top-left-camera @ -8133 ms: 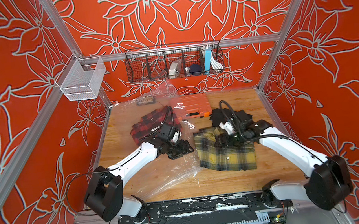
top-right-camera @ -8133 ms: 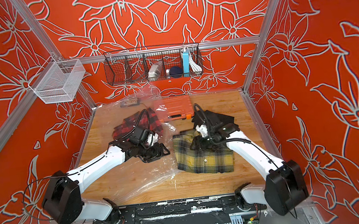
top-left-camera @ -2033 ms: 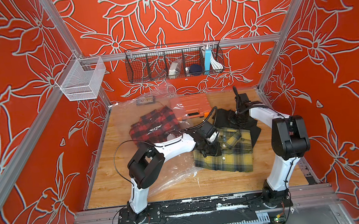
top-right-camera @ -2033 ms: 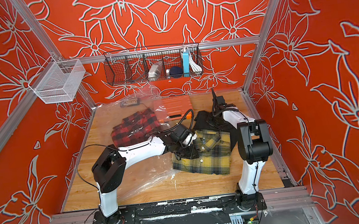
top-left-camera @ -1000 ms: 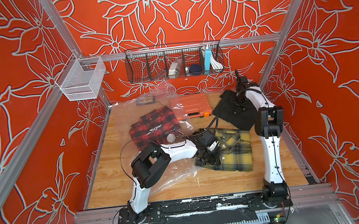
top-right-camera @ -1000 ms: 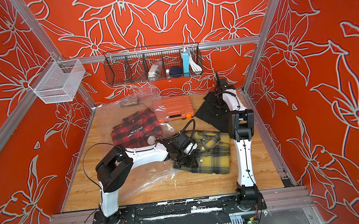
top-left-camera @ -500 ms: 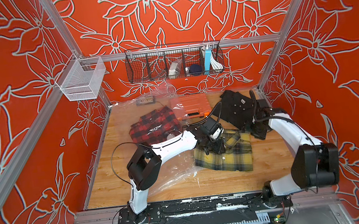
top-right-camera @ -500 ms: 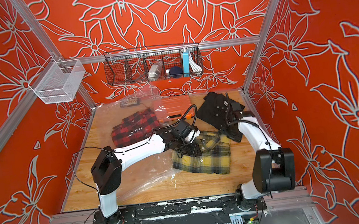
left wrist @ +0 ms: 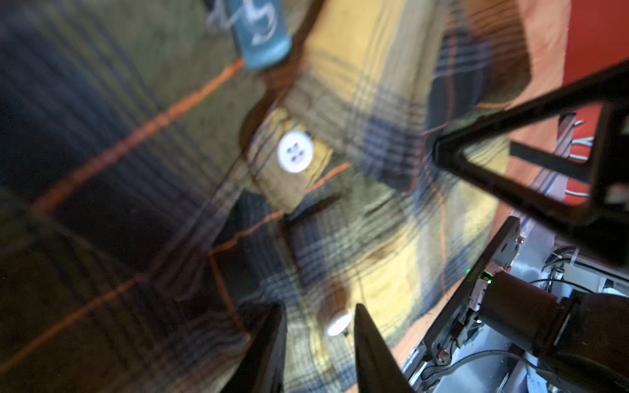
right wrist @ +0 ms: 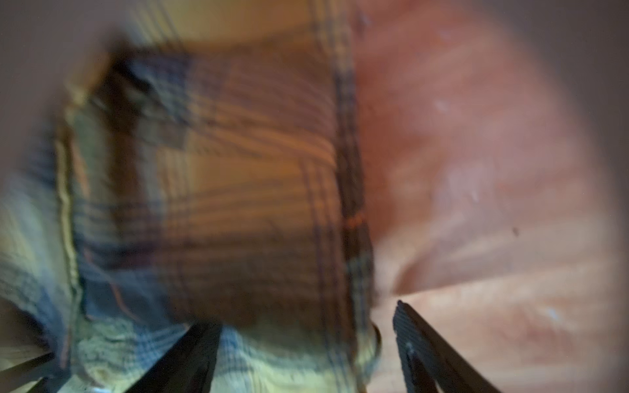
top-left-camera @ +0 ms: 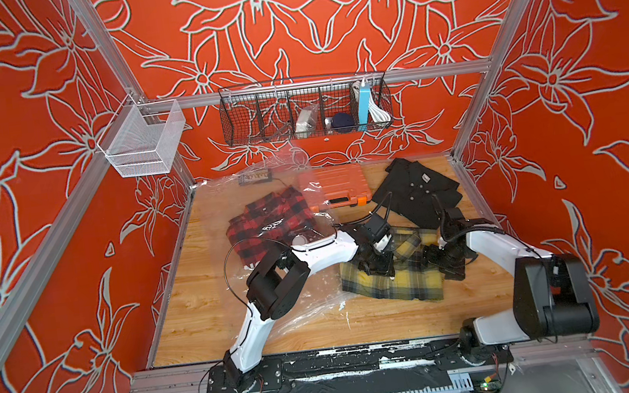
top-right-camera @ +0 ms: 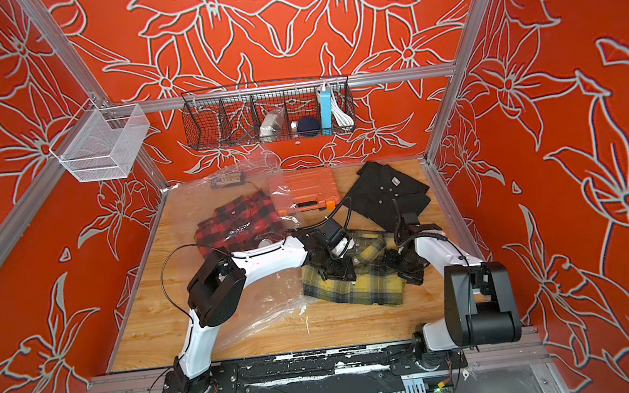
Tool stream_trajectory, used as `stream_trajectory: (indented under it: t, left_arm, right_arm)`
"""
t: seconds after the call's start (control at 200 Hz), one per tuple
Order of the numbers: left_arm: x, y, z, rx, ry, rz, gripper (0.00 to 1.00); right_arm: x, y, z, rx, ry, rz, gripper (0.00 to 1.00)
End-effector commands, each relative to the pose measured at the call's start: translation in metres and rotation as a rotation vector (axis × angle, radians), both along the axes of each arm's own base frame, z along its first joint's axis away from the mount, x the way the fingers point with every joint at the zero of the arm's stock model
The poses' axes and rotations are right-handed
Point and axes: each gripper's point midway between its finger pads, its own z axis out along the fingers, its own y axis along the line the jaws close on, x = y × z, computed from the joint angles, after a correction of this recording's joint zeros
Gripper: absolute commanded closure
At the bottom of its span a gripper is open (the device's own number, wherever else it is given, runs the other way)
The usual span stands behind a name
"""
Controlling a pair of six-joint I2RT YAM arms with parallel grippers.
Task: Place the folded shirt into the vacuum bag
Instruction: Pick up the shirt from the center of the board.
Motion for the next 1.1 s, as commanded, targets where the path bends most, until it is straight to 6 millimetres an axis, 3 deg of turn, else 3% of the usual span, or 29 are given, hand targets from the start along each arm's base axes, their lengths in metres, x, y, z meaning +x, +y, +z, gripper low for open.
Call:
stream_trajectory:
  t: [0.0, 0.06, 0.125, 0.34, 0.395, 0.475, 0.56, 0.62, 0.731, 0.836, 0.916, 1.096]
  left_arm:
    - [-0.005, 0.005, -0.019, 0.010, 0.039, 0.015, 0.67]
    - [-0.008, 0.007, -0.028, 0.020, 0.051, 0.018, 0.68]
    - [-0.010, 0.007, -0.034, 0.021, 0.062, 0.023, 0.69]
    - [-0.013, -0.007, -0.032, -0.026, 0.082, 0.006, 0.69]
    - [-0.012, -0.010, -0.023, -0.041, 0.083, 0.000, 0.69]
    - [-0.006, -0.005, 0.018, -0.078, 0.056, 0.001, 0.69]
    - [0.010, 0.017, 0.066, -0.114, -0.011, 0.053, 0.68]
    - [0.019, 0.042, 0.079, -0.100, -0.029, 0.099, 0.67]
    - [0.028, 0.087, 0.065, 0.008, -0.047, 0.174, 0.65]
    - [0.025, 0.111, 0.039, 0.107, -0.038, 0.223, 0.65]
    - [0.023, 0.113, 0.030, 0.096, -0.029, 0.249, 0.63]
    - [0.020, 0.076, 0.013, -0.046, 0.020, 0.215, 0.65]
  right_arm:
    - [0.013, 0.003, -0.017, 0.027, -0.013, 0.008, 0.23]
    - [0.012, 0.006, -0.028, 0.042, 0.003, -0.001, 0.24]
    - [0.013, 0.006, -0.027, 0.042, -0.005, 0.007, 0.34]
    - [0.024, 0.017, 0.006, 0.098, -0.091, 0.046, 0.80]
    - [0.024, 0.017, 0.017, 0.095, -0.105, 0.058, 0.90]
    - [0.020, 0.008, 0.031, 0.038, -0.102, 0.076, 0.99]
    - [0.014, 0.000, 0.043, -0.014, -0.094, 0.099, 1.00]
    - [0.013, -0.005, 0.052, -0.049, -0.096, 0.115, 1.00]
    - [0.015, -0.005, 0.066, -0.111, -0.114, 0.151, 1.00]
    - [0.019, -0.002, 0.079, -0.165, -0.130, 0.189, 1.00]
    - [0.022, 0.003, 0.087, -0.195, -0.142, 0.216, 1.00]
    - [0.034, 0.040, 0.106, -0.170, -0.184, 0.273, 1.00]
